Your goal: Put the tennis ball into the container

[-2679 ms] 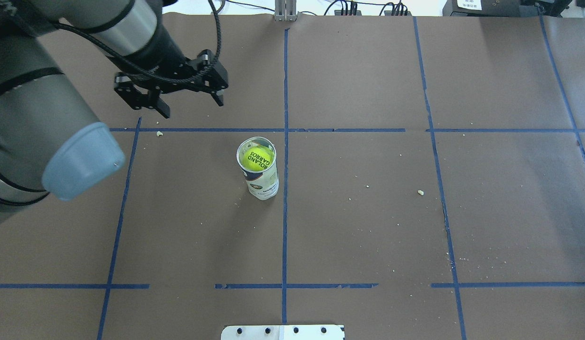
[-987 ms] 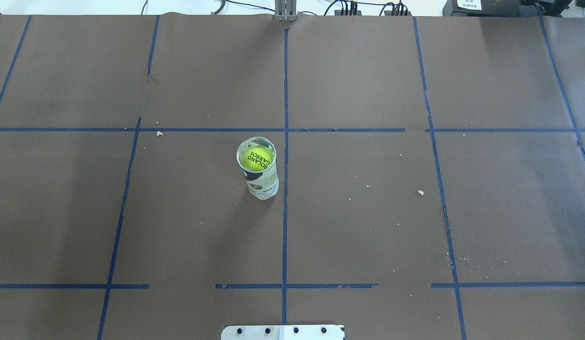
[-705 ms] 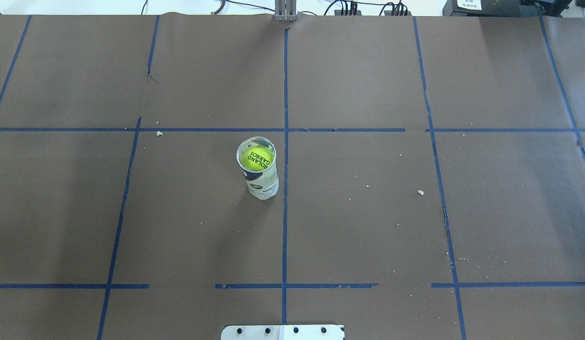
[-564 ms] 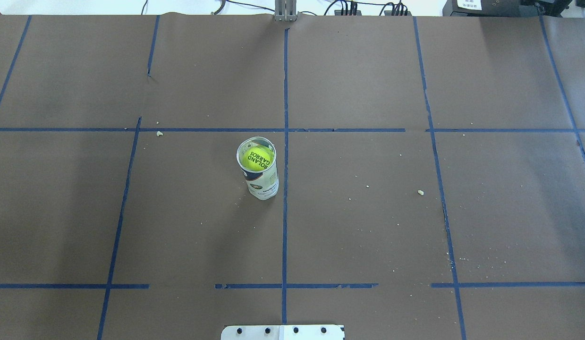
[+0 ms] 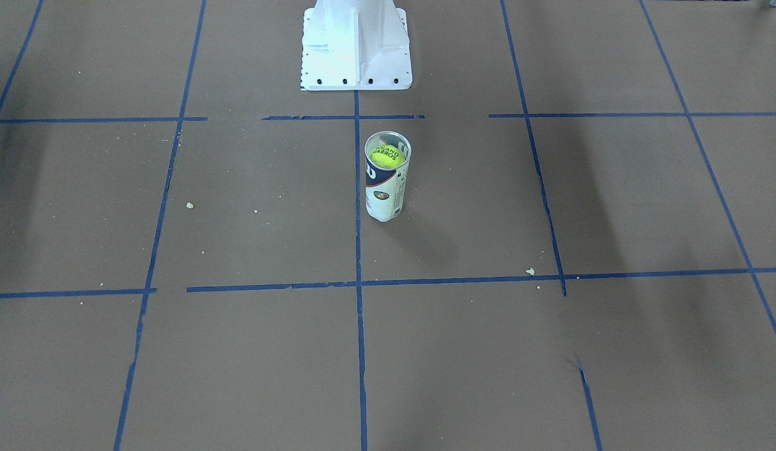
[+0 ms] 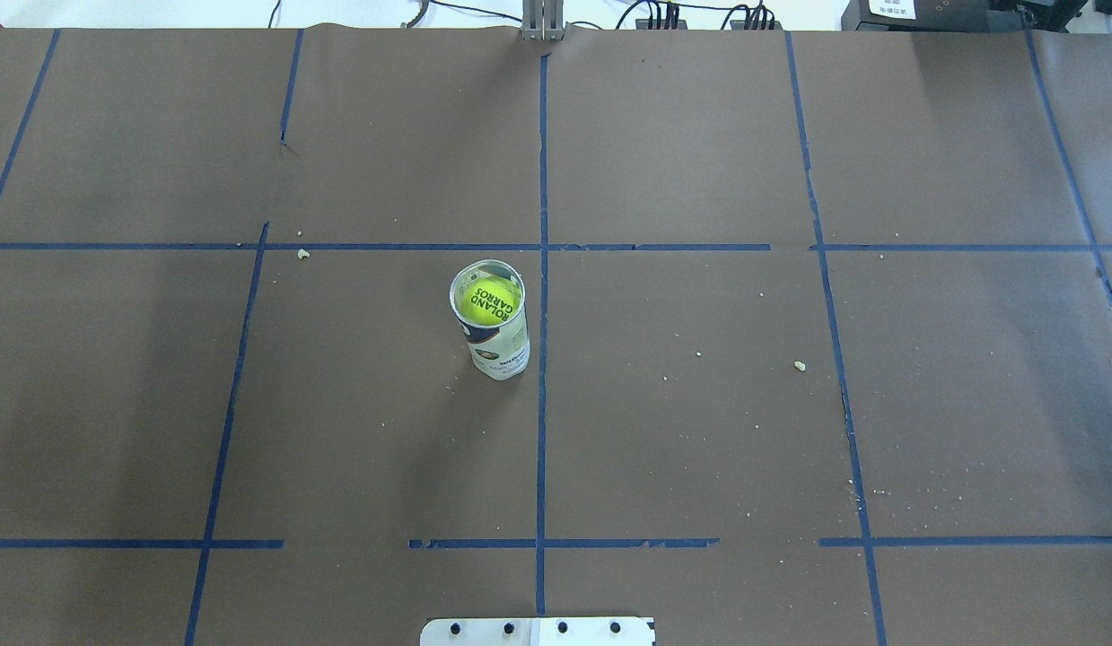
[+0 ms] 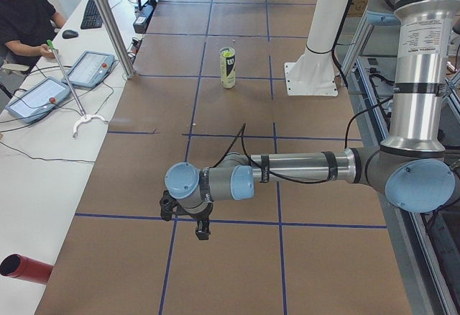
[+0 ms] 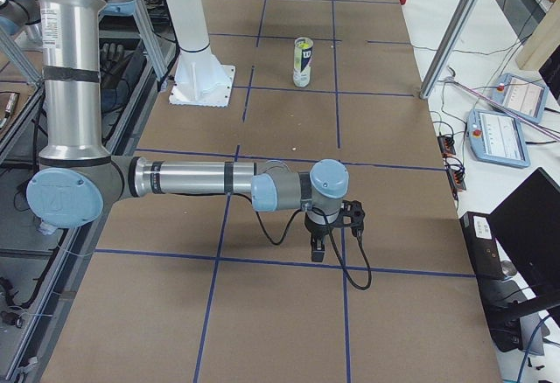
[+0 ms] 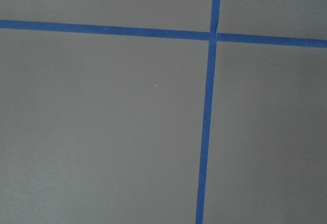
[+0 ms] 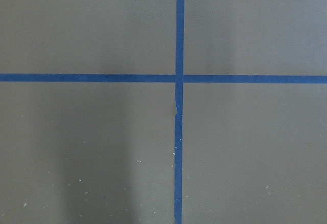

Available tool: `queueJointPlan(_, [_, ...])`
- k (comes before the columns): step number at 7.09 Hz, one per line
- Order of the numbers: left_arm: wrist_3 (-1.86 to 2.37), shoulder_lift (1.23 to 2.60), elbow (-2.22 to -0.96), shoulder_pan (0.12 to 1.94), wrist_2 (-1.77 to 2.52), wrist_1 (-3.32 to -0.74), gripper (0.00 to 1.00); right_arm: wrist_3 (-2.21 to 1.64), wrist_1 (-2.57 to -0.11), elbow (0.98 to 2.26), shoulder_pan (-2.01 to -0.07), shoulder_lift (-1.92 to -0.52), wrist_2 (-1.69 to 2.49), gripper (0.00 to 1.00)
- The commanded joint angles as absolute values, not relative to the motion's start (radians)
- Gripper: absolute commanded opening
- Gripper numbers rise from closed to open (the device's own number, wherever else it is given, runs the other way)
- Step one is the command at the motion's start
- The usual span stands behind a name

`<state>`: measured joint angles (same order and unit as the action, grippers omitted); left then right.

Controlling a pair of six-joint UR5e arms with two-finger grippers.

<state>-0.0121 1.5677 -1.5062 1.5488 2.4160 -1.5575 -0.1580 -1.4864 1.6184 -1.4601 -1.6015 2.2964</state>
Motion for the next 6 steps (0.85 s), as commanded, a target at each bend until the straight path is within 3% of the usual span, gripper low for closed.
queueJointPlan(1, [-0.008, 1.571, -1.506, 1.548, 2.413, -1.582, 1.0, -0.158, -1.486, 1.618, -1.46, -1.601, 2.296, 1.0])
queueJointPlan(6, [-0.006, 1.571, -1.523, 1.549, 2.408, -1.58, 1.0, -0.158, -1.486, 1.618, -1.459, -1.601, 2.296, 1.0])
